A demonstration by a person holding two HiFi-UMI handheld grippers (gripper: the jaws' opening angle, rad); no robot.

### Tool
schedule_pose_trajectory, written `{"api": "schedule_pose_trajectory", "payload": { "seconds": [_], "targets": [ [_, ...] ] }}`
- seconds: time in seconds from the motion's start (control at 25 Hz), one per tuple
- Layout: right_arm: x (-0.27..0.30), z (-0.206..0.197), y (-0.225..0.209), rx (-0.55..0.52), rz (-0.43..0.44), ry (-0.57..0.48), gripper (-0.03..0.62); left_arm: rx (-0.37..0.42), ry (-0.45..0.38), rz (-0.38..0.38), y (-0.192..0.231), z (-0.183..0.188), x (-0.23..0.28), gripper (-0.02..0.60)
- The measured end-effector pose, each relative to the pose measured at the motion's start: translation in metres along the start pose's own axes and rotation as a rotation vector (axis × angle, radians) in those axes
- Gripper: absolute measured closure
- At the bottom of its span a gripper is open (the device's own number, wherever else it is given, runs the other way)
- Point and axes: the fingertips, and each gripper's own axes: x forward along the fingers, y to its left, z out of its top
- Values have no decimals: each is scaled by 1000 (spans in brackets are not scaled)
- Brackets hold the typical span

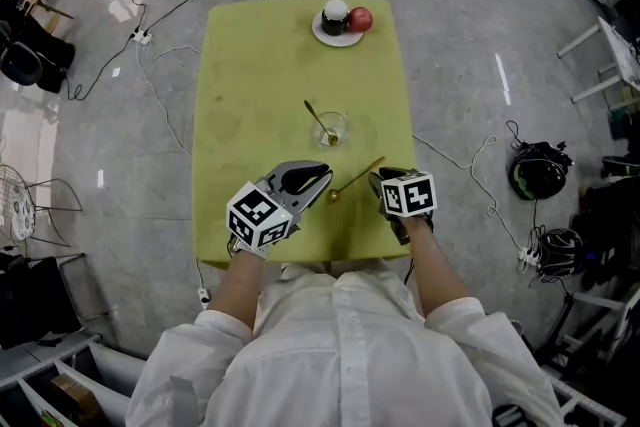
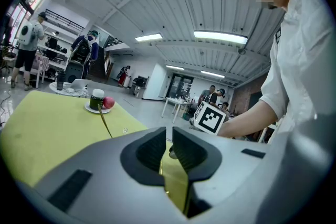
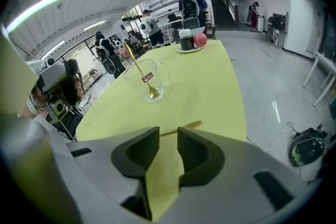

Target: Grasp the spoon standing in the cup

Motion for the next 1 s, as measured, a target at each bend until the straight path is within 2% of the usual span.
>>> {"api": "schedule_pose_trajectory", "payload": {
  "seconds": [0.2, 0.56, 0.72, 0.88, 1.0],
  "targets": [
    [-15, 13, 5, 4, 29, -67, 496, 1, -1, 1, 0, 0, -1, 540],
    [-42, 50, 31, -85, 123, -198, 497, -1, -7, 6, 4, 0, -2, 541],
    [-59, 75, 48, -155, 155, -270, 534, -2, -13, 10, 6, 2, -3, 541],
    [-69, 95, 63, -254, 188, -305, 534, -5, -15, 15, 8, 2, -4, 541],
    [-72, 108, 78, -328, 245, -322, 533, -7, -18, 22, 10, 3, -5, 540]
  ]
}}
